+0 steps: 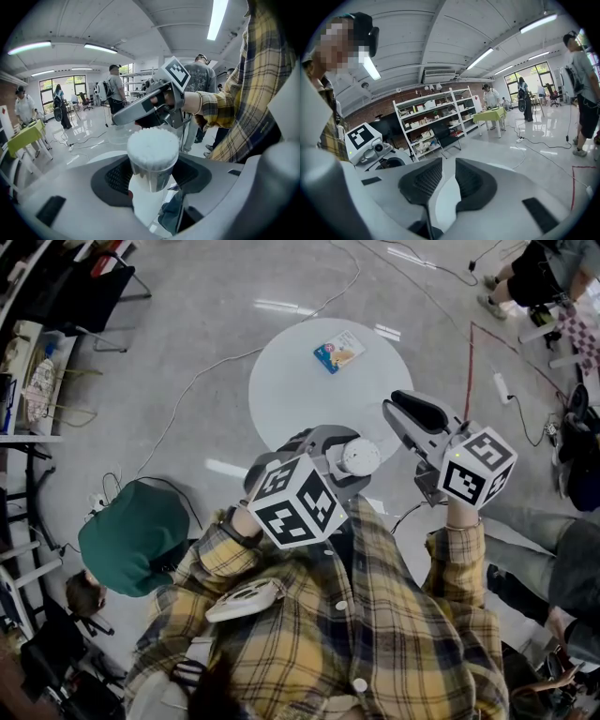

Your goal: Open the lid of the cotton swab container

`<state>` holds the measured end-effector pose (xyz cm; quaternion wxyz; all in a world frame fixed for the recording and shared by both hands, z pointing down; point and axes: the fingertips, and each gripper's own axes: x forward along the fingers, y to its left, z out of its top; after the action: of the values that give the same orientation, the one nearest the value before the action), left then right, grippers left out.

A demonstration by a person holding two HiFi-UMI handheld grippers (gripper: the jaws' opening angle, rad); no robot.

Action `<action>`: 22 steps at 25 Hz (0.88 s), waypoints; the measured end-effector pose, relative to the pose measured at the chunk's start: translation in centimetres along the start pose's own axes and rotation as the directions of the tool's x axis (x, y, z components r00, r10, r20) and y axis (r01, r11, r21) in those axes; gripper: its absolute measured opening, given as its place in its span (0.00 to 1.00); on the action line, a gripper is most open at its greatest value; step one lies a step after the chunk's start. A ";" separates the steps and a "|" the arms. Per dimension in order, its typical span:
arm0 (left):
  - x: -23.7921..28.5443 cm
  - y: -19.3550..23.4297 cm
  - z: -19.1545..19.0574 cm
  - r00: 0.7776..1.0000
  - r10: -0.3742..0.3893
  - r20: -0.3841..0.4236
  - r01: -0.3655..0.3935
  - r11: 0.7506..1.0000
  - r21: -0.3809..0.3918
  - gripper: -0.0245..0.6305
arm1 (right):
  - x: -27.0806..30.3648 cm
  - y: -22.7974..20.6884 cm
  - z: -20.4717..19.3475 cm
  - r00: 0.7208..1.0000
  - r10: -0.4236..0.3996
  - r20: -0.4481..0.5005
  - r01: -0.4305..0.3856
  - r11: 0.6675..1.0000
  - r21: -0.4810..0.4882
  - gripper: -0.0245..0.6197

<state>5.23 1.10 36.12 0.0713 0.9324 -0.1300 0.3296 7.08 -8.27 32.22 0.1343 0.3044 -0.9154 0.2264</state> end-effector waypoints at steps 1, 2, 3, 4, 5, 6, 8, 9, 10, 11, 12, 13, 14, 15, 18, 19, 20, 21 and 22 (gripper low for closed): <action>-0.1 0.0 0.0 1.000 0.002 0.001 -0.002 1.000 0.000 0.44 | -0.1 0.2 0.2 1.000 -0.002 0.007 0.002 1.000 -0.004 0.19; -0.1 0.1 0.0 1.000 0.004 0.003 -0.004 1.000 -0.001 0.44 | -0.2 0.3 0.4 1.000 -0.004 0.015 0.004 1.000 -0.009 0.19; -0.2 0.1 0.0 1.000 0.007 0.004 -0.007 1.000 -0.001 0.44 | -0.2 0.5 0.6 1.000 -0.005 0.023 0.005 1.000 -0.014 0.19; -0.2 0.1 0.0 1.000 0.009 0.006 -0.009 1.000 -0.002 0.44 | -0.3 0.6 0.8 0.999 -0.005 0.033 0.006 1.000 -0.021 0.19; -0.2 0.2 0.0 1.000 0.011 0.008 -0.011 1.000 -0.002 0.44 | -0.4 0.8 1.0 0.999 -0.006 0.046 0.007 1.000 -0.028 0.19; -0.3 0.3 0.0 1.000 0.013 0.011 -0.013 1.000 -0.003 0.44 | -0.5 1.0 1.3 0.998 -0.007 0.060 0.009 0.999 -0.037 0.19; -0.3 0.6 0.1 1.000 0.016 0.018 -0.016 1.000 -0.006 0.44 | -0.9 1.3 1.9 0.995 -0.013 0.094 0.018 0.998 -0.052 0.19; -0.4 0.7 0.2 1.000 0.020 0.023 -0.020 1.000 -0.010 0.44 | -1.2 1.5 2.3 0.994 -0.017 0.112 0.024 0.998 -0.059 0.19; -0.5 0.9 0.4 0.999 0.025 0.029 -0.024 1.000 -0.014 0.44 | -1.6 1.7 2.7 0.991 -0.022 0.128 0.031 0.997 -0.065 0.19; -0.6 1.2 0.5 0.999 0.029 0.038 -0.029 0.999 -0.019 0.44 | -1.9 1.9 3.1 0.989 -0.027 0.144 0.037 0.997 -0.070 0.19; -0.8 1.4 0.7 0.998 0.034 0.048 -0.033 0.999 -0.025 0.44 | -2.2 2.1 3.5 0.987 -0.031 0.158 0.043 0.996 -0.075 0.19; -0.9 1.6 0.9 0.998 0.039 0.057 -0.038 0.999 -0.029 0.44 | -2.6 2.3 3.8 0.985 -0.036 0.172 0.050 0.996 -0.079 0.19; -1.1 1.8 1.1 0.997 0.045 0.065 -0.043 0.999 -0.031 0.44 | -2.9 2.6 4.0 0.982 -0.042 0.184 0.058 0.995 -0.082 0.19; -1.2 2.0 1.3 0.996 0.051 0.071 -0.048 0.998 -0.031 0.44 | -3.2 2.8 4.2 0.979 -0.049 0.196 0.066 0.994 -0.084 0.19; -1.6 2.5 1.9 0.994 0.064 0.092 -0.062 0.998 -0.026 0.44 | -4.0 3.6 4.4 0.972 -0.065 0.227 0.086 0.993 -0.082 0.19; -1.7 2.6 2.1 0.993 0.065 0.099 -0.063 0.998 -0.025 0.44 | -4.2 3.8 4.3 0.969 -0.070 0.235 0.090 0.993 -0.076 0.19; -1.7 2.6 2.2 0.993 0.064 0.104 -0.062 0.998 -0.023 0.44 | -4.4 4.0 4.1 0.967 -0.076 0.241 0.095 0.993 -0.069 0.19; -1.8 2.6 2.3 0.992 0.062 0.107 -0.060 0.998 -0.019 0.44 | -4.6 4.2 3.8 0.966 -0.083 0.245 0.102 0.993 -0.063 0.19; -1.8 2.6 2.4 0.992 0.060 0.107 -0.059 0.998 -0.014 0.44 | -4.7 4.3 3.5 0.965 -0.091 0.247 0.109 0.992 -0.059 0.19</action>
<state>4.60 -1.59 33.26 0.0595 0.9441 -0.1633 0.2800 7.66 -4.61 25.96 0.0429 0.3706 -0.9161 0.1469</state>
